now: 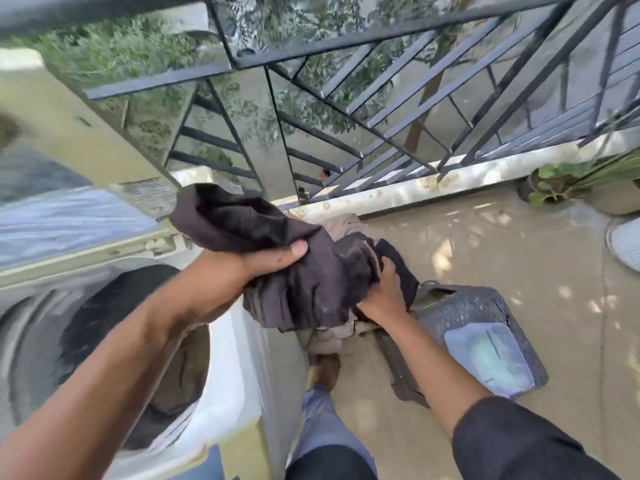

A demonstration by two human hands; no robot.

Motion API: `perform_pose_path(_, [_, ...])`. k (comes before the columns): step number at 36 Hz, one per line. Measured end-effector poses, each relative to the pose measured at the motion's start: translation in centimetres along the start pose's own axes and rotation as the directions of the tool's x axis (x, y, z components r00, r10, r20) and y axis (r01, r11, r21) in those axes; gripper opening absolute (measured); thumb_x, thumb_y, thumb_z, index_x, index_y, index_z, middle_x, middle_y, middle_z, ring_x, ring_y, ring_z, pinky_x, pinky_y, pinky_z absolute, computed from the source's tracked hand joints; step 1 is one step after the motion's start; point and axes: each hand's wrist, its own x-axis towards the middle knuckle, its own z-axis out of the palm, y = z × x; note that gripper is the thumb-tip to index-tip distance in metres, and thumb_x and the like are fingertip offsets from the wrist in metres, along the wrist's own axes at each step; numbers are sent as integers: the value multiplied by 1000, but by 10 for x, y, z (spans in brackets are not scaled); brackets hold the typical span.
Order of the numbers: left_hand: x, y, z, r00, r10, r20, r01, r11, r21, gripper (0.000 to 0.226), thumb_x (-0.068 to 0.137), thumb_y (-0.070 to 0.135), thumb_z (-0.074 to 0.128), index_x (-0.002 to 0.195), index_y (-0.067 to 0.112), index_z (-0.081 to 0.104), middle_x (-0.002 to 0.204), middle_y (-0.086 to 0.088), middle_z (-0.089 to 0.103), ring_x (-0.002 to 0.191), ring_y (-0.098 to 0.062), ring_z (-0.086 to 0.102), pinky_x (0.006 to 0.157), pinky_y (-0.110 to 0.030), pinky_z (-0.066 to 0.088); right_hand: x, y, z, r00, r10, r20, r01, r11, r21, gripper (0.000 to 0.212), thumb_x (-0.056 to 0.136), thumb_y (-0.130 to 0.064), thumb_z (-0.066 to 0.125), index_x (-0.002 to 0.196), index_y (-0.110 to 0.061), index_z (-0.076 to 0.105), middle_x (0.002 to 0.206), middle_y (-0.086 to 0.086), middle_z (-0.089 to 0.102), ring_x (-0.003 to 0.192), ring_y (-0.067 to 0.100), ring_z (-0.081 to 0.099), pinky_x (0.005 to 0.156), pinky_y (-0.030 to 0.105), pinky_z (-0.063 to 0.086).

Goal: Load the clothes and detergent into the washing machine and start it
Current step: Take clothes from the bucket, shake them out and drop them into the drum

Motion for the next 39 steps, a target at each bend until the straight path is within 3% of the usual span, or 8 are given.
perform_pose_path(5, [-20, 2, -7, 998, 51, -22, -52, 998, -27, 30, 79, 9, 77, 109, 4, 77, 108, -7, 81, 99, -17, 78, 86, -26, 62, 7, -11, 2, 999, -27, -33, 28, 1000, 7, 27, 98, -34, 54, 112, -17, 70, 115, 18, 71, 110, 42, 65, 80, 39, 48])
perform_pose_path(10, [-28, -13, -17, 926, 252, -282, -101, 883, 458, 31, 91, 28, 84, 115, 10, 76, 102, 5, 78, 95, 5, 73, 85, -13, 57, -21, -5, -14, 992, -40, -124, 62, 981, 182, 26, 99, -23, 52, 116, -30, 70, 117, 1, 74, 110, 28, 65, 87, 35, 51])
perform_pose_path(13, [-29, -24, -25, 908, 367, -202, -98, 655, 749, 27, 92, 50, 72, 99, 23, 72, 90, 2, 75, 86, -17, 76, 72, -35, 62, -42, -8, -31, 981, -30, -191, 87, 950, 300, 41, 85, -11, 42, 108, -35, 66, 110, -4, 74, 105, 28, 67, 93, 46, 57])
perform_pose_path(19, [-31, -50, -7, 932, 342, -122, -187, 738, 648, 72, 81, 34, 92, 141, 33, 53, 128, 19, 66, 119, -9, 67, 95, -17, 51, -104, -66, -82, 952, -104, -287, 254, 793, 554, 46, 84, 5, 44, 104, -26, 71, 97, 2, 78, 102, 34, 73, 89, 62, 60])
perform_pose_path(24, [-26, -57, 20, 919, 382, 95, -383, 812, 441, 143, 65, 21, 104, 168, 30, 5, 163, -1, 44, 150, -13, 47, 122, -35, 40, -157, -128, -102, 889, -353, -292, 458, 657, 599, 43, 86, 13, 48, 106, -16, 73, 101, 18, 75, 94, 38, 72, 87, 61, 57])
perform_pose_path(27, [-26, -49, 31, 898, 439, -38, -402, 852, 335, 96, 71, 1, 97, 149, 10, 42, 130, 9, 72, 119, 0, 68, 97, -18, 52, -171, -145, -104, 828, -504, -247, 552, 649, 524, 51, 82, 16, 55, 113, -21, 72, 103, 4, 79, 99, 19, 74, 88, 40, 59])
perform_pose_path(31, [-23, -38, 19, 852, 446, -274, -334, 866, 371, 38, 86, -1, 82, 101, 31, 68, 83, 27, 74, 79, 15, 59, 74, -17, 49, -176, -146, -108, 802, -559, -209, 582, 652, 486, 61, 86, 17, 62, 120, -33, 66, 112, -8, 76, 103, 8, 72, 89, 25, 55])
perform_pose_path(39, [-44, -23, -2, 918, 172, -357, -284, 915, -288, 40, 84, -3, 83, 120, 10, 74, 116, -9, 81, 110, -29, 77, 96, -43, 61, -141, -64, -76, 919, -264, -294, 308, 944, 114, 77, 84, 5, 61, 143, -41, 42, 138, -3, 55, 124, 15, 57, 102, 34, 50])
